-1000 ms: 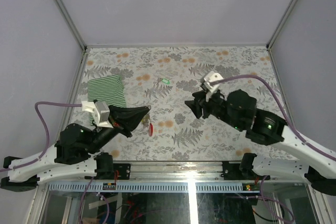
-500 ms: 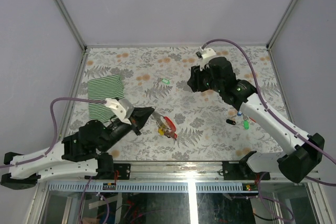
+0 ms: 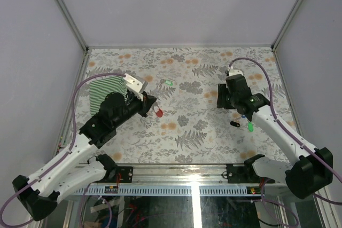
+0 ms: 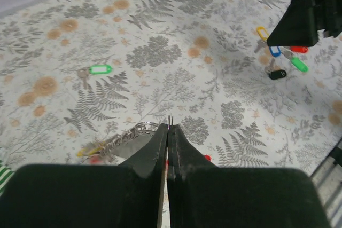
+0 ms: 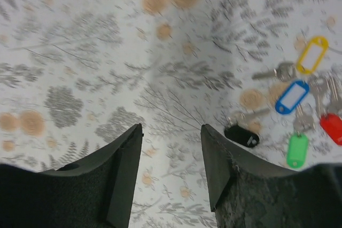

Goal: Put the keys on the keyring

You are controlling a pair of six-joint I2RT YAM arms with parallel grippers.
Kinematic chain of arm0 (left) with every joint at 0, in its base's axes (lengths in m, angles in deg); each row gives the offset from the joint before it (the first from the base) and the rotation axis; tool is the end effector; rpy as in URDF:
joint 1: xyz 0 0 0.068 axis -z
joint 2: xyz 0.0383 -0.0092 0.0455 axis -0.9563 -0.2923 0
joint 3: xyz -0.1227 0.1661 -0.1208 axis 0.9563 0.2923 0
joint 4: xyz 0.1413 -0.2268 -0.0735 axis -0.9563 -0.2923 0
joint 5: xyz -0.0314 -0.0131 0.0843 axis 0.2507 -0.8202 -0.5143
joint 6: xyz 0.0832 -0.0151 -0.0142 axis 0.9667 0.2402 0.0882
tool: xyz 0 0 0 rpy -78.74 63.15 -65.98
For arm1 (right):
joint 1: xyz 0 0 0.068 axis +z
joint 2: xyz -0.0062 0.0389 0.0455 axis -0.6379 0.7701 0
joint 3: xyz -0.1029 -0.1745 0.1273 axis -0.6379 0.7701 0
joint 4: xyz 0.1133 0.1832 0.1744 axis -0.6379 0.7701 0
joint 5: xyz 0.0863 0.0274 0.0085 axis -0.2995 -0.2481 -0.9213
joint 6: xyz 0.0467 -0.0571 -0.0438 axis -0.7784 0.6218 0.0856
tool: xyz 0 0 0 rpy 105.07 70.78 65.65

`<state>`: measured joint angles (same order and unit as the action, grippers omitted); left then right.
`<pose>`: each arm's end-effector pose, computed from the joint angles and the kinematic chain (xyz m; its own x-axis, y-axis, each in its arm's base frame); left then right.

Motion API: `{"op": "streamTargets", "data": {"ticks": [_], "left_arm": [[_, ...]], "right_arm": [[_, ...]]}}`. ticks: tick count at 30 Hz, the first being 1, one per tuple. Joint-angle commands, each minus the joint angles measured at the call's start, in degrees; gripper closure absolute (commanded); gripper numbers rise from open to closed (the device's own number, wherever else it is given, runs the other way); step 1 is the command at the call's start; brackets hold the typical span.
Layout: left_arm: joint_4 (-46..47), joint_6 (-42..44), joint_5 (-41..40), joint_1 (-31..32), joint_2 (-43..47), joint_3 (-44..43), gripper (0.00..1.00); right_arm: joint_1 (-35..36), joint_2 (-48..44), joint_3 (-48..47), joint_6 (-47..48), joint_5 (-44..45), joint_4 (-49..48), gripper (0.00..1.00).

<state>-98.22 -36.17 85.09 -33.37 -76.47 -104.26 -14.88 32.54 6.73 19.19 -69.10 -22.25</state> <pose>0.2043 -0.1708 0.3003 -0.1932 0.0772 -0.9781 0.6399 0.7656 -0.0660 0.2864 0.1202 0.2336 -0.6580 0.1013 -0.7462 -0.0765 0.9768 0.2001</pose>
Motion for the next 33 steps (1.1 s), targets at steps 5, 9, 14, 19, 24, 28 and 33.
{"op": "streamTargets", "data": {"ticks": [5,9,14,19,24,28,33], "left_arm": [[4.04,-2.47,8.98,-0.73,-2.66,-4.22,1.00],[3.86,-3.18,9.27,-0.69,-2.45,-3.67,1.00],[3.18,-4.07,9.62,-0.68,-3.12,-3.36,1.00],[2.93,-3.90,11.25,-0.70,-3.88,-3.60,1.00],[3.28,-3.28,11.55,-0.70,-3.57,-3.36,1.00],[3.34,-3.11,11.66,-0.70,-3.47,-3.34,1.00],[3.16,-2.89,12.15,-0.69,-3.31,-3.34,1.00]], "right_arm": [[-2.92,5.39,4.58,-3.95,7.56,2.63,0.45],[-3.51,9.02,7.03,-7.55,9.73,0.46,0.44],[-4.05,11.95,9.49,-8.95,10.33,-1.42,0.45],[-4.26,13.46,10.62,-9.03,11.58,-1.36,0.50],[-4.70,14.23,11.40,-8.95,12.34,-2.14,0.56],[-5.14,15.62,11.74,-8.66,12.29,-3.34,0.57],[-5.39,16.74,12.05,-8.53,11.94,-5.08,0.58]]}}
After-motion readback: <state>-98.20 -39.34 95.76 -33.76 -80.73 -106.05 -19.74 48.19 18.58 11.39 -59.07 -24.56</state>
